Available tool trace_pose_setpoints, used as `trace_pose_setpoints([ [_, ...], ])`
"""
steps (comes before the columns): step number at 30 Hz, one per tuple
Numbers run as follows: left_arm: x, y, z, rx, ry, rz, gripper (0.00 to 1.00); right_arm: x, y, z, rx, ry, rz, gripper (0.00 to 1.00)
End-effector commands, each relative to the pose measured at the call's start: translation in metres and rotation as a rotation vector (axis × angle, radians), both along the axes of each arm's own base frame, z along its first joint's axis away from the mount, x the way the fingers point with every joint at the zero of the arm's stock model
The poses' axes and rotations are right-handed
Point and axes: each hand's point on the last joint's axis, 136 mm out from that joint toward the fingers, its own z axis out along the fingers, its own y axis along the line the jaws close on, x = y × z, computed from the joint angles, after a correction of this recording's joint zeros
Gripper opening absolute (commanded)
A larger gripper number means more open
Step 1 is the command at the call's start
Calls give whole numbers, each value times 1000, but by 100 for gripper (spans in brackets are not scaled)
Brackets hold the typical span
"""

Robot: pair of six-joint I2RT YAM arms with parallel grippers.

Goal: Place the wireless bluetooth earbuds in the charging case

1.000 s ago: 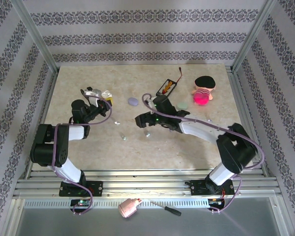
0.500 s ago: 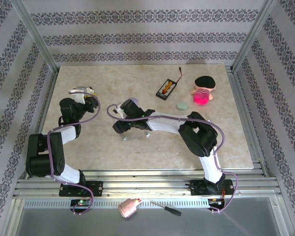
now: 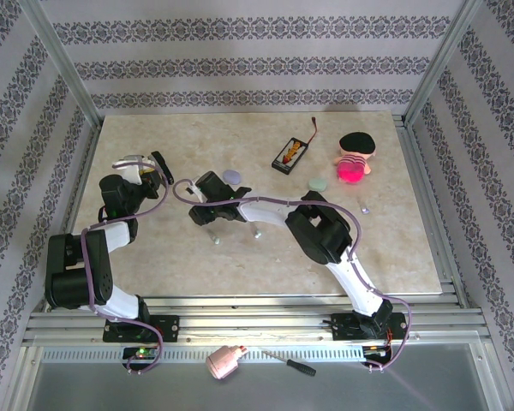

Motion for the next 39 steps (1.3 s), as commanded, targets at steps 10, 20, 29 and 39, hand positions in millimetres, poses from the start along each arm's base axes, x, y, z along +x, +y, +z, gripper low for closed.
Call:
trace_pose_setpoints([
  [10, -5, 5, 5, 4, -43, 18, 0, 2, -12, -21, -97, 14, -27, 33],
  [20, -7, 7, 6, 17, -62, 35, 0, 4, -39, -10, -142, -32, -85, 26],
  [29, -8, -15, 10, 77, -110, -31, 0, 2, -102, -11, -128, 35, -243, 26],
  [39, -15, -95, 22, 241, -223, -279, 0, -13, -206, -12, -185, 86, -495, 26],
])
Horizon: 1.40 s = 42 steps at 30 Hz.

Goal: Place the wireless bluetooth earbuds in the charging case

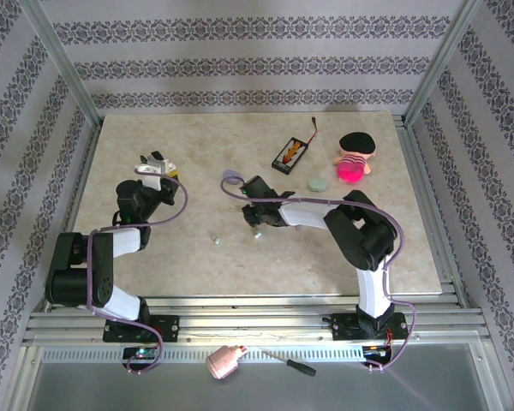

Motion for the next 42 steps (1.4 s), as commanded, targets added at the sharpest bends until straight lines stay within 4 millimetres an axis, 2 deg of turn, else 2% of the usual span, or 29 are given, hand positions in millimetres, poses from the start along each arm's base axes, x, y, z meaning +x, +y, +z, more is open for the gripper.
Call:
trace_pose_setpoints([
  [1, -6, -31, 17, 95, -117, -109, 0, -6, -40, 3, -47, 10, -133, 26],
  [4, -11, -53, 22, 77, -140, -179, 0, -12, -61, 2, -47, 35, -203, 26],
  [9, -25, -75, 24, 48, -151, -241, 0, -17, -66, 9, -28, 62, -209, 30],
  [14, -45, -88, 17, 48, -138, -274, 0, -18, -65, 26, -49, 78, -179, 47],
  [17, -59, -98, 14, 73, -170, -312, 0, -22, -65, 39, -98, 108, -104, 54],
  [24, -66, -95, 12, 127, -194, -305, 0, -32, -78, 58, -323, 280, 28, 57],
  [30, -67, -90, 10, 171, -194, -278, 0, -24, -76, 71, -434, 395, 93, 54],
  [35, -67, -88, 7, 183, -192, -270, 0, -16, -76, 66, -522, 469, 130, 50],
  [42, -64, -87, 7, 186, -203, -262, 0, -4, -71, 45, -596, 526, 184, 46],
])
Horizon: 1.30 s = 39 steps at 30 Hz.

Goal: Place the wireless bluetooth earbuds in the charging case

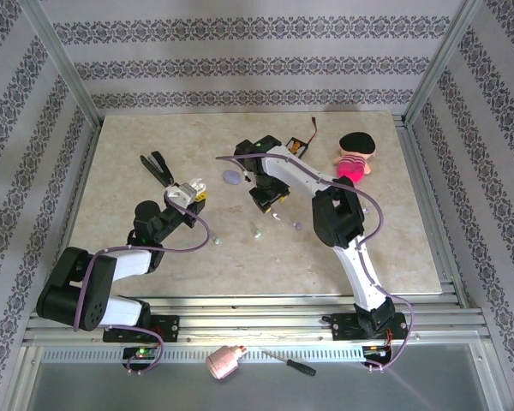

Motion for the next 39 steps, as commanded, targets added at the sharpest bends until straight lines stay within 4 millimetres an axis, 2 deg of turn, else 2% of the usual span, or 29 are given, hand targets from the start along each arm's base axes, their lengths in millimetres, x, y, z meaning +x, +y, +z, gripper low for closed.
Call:
trace_pose_setpoints([
  [1, -2, -1, 3, 18, -45, -3, 0, -4, -14, -2, -81, 68, 37, 46],
  [13, -1, -1, 3, 22, -49, 0, 0, -5, -7, -36, -95, 159, 49, 40],
  [19, 0, -1, 2, 22, -47, 2, 0, -10, -13, -47, -116, 193, 52, 36],
  [31, -1, -2, 2, 25, -49, -7, 0, -6, -13, -62, -95, 194, 28, 29],
  [39, -1, -2, 2, 27, -49, -8, 0, -5, -12, -56, -59, 164, -8, 22],
])
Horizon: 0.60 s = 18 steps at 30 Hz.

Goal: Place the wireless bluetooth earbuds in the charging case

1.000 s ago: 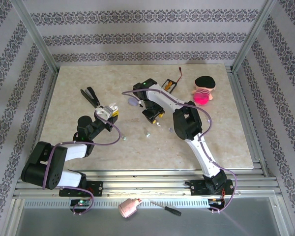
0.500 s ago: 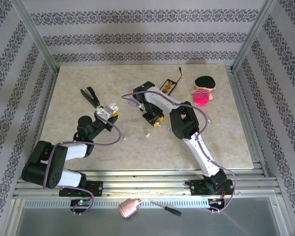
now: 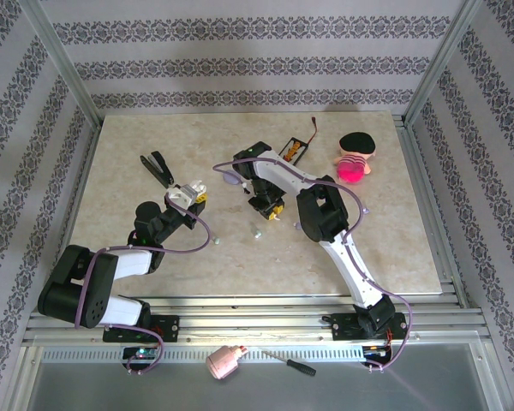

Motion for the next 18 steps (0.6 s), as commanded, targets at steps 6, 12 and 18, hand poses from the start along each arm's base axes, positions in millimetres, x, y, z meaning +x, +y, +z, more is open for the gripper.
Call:
trace_pose_setpoints([
  [6, -1, -6, 10, 10, -41, -29, 0, 6, -2, 13, 101, -92, -105, 22],
  [12, 0, -27, 14, -8, -40, -88, 0, 10, 14, 53, 313, -229, -170, 22],
  [18, 0, -57, 30, -75, -77, -203, 0, 11, 21, 100, 527, -401, -198, 22],
])
